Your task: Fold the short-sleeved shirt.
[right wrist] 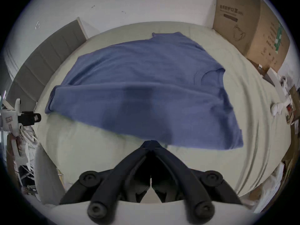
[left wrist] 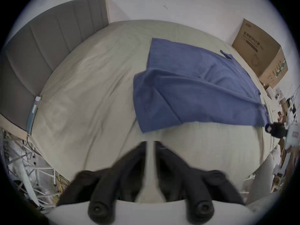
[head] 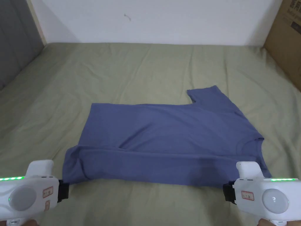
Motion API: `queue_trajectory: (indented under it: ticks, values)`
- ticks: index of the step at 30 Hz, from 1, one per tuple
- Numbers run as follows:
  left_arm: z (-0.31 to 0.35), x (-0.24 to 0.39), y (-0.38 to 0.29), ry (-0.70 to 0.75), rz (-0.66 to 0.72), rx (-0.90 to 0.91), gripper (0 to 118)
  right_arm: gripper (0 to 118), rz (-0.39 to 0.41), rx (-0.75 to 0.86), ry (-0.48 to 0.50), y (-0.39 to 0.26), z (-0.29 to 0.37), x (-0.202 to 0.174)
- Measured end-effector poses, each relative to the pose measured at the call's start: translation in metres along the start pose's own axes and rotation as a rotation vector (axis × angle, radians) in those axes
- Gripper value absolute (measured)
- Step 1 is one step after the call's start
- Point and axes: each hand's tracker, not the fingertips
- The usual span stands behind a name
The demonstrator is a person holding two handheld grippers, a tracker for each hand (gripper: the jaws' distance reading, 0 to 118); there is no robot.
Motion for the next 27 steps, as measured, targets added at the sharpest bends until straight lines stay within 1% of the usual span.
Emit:
queue_trajectory:
  ticks: [1, 2, 3, 6, 7, 8, 9, 10, 11, 12, 13, 14, 15, 17, 18, 19, 20, 21, 22, 23, 25, 26, 27]
  values:
    - [-0.002, -0.002, 0.004, -0.002, 0.003, -0.003, 68, 0, -0.018, 0.001, 0.007, 0.0, 0.002, 0.0]
    - [-0.006, -0.005, 0.007, -0.01, 0.003, 0.005, 89, 0, -0.028, 0.009, 0.007, -0.001, 0.002, 0.001]
    - [-0.012, -0.007, 0.01, -0.024, 0.002, 0.019, 92, 0, -0.028, 0.01, 0.004, -0.002, 0.003, 0.003]
    - [-0.035, -0.012, 0.02, 0.007, 0.024, -0.006, 90, 0, -0.025, 0.004, -0.018, -0.005, 0.005, 0.007]
    - [-0.042, -0.012, 0.022, 0.004, 0.047, -0.021, 87, 0, -0.03, 0.001, -0.021, -0.006, 0.005, 0.01]
    - [-0.049, -0.013, 0.022, -0.024, 0.064, -0.035, 66, 0, -0.038, -0.002, -0.021, -0.008, 0.005, 0.013]
    - [-0.055, -0.014, 0.021, -0.069, 0.092, -0.05, 49, 0, -0.052, -0.008, -0.021, -0.009, 0.007, 0.015]
    - [-0.059, -0.011, 0.019, -0.066, 0.097, -0.055, 49, 0, -0.064, -0.013, -0.025, -0.011, 0.006, 0.017]
    - [-0.06, -0.005, 0.016, 0.042, 0.065, -0.033, 43, 0, -0.075, -0.015, -0.029, -0.014, 0.006, 0.02]
    - [-0.057, -0.005, 0.015, 0.055, 0.07, 0.003, 28, 0, -0.087, -0.015, -0.037, -0.016, 0.007, 0.023]
    - [-0.053, -0.009, 0.016, 0.028, 0.109, 0.014, 9, 0, -0.095, -0.012, -0.042, -0.019, 0.008, 0.025]
    - [-0.052, -0.013, 0.017, -0.013, 0.152, 0.012, 4, 0, -0.105, -0.01, -0.044, -0.021, 0.01, 0.029]
    - [-0.052, -0.013, 0.019, -0.032, 0.16, -0.033, 4, 0, -0.117, -0.008, -0.045, -0.023, 0.012, 0.033]
    - [-0.048, -0.009, 0.018, -0.012, 0.104, -0.014, 4, 0, -0.129, -0.001, -0.048, -0.025, 0.018, 0.039]
    - [-0.046, -0.006, 0.018, -0.005, 0.051, -0.027, 4, 0, -0.131, 0.015, -0.06, -0.024, 0.023, 0.042]
    - [-0.044, -0.002, 0.02, 0.001, 0.009, -0.027, 4, 14, -0.125, 0.034, -0.074, -0.022, 0.027, 0.047]
    - [-0.042, 0.0, 0.02, 0.011, -0.012, -0.021, 4, 55, -0.122, 0.052, -0.089, -0.019, 0.029, 0.052]
    - [-0.04, 0.002, 0.021, 0.013, -0.013, -0.022, 4, 89, -0.127, 0.052, -0.106, -0.015, 0.029, 0.058]
    - [-0.04, 0.002, 0.021, 0.009, -0.007, -0.027, 4, 100, -0.146, 0.058, -0.128, -0.01, 0.027, 0.065]
    - [-0.041, 0.001, 0.023, 0.007, -0.005, -0.033, 4, 99, -0.166, 0.078, -0.135, -0.005, 0.027, 0.072]
    - [-0.041, 0.002, 0.023, 0.013, -0.011, -0.034, 4, 99, -0.218, 0.084, -0.104, 0.009, 0.016, 0.089]
    - [-0.041, 0.003, 0.022, 0.014, -0.014, -0.039, 4, 99, -0.223, 0.077, -0.107, 0.013, 0.008, 0.095]
    - [-0.043, 0.003, 0.024, 0.015, -0.016, -0.045, 4, 96, -0.241, 0.051, -0.111, 0.017, -0.004, 0.1]
